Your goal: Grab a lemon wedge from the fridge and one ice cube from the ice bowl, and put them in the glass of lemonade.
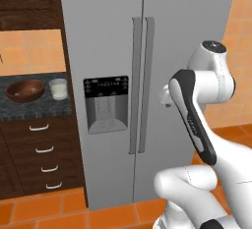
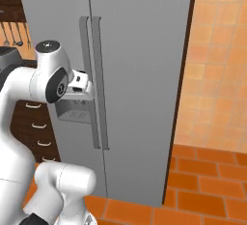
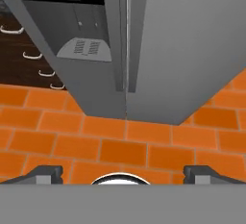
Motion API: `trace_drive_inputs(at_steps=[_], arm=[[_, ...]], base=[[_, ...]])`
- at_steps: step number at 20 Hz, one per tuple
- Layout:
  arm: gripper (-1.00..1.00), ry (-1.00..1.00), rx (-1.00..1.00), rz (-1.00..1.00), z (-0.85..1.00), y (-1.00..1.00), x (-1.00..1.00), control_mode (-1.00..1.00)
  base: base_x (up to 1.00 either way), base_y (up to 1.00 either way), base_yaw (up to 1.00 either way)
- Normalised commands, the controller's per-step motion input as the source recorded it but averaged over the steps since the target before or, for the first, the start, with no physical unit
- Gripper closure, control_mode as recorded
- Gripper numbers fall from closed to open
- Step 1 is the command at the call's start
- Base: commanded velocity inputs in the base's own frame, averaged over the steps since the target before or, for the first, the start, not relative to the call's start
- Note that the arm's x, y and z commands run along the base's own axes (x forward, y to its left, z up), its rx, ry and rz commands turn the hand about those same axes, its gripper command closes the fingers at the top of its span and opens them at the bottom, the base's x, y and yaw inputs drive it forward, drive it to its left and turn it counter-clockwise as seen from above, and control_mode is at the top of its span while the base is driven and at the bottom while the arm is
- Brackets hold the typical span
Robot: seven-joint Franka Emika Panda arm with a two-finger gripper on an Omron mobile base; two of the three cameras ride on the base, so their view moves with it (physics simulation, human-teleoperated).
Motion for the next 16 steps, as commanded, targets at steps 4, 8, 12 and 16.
trace_drive_inputs(at_steps=[4, 8, 12, 16], arm=[[-1.00, -0.29, -0.03, 0.00, -0.03, 0.00, 0.54, -1.00], [-1.00, -0.23, -0.02, 0.00, -0.23, 0.00, 0.99, -1.00], [-1.00, -0.03, 0.00, 0.00, -0.27, 0.00, 0.95, -1.00], [-1.00, 0.00, 0.00, 0.00, -0.10, 0.00, 0.51, -1.00]], base=[[0.00, 0.00, 0.00], [0.00, 0.00, 0.00], [0.00, 0.00, 0.00], [0.00, 0.00, 0.00]])
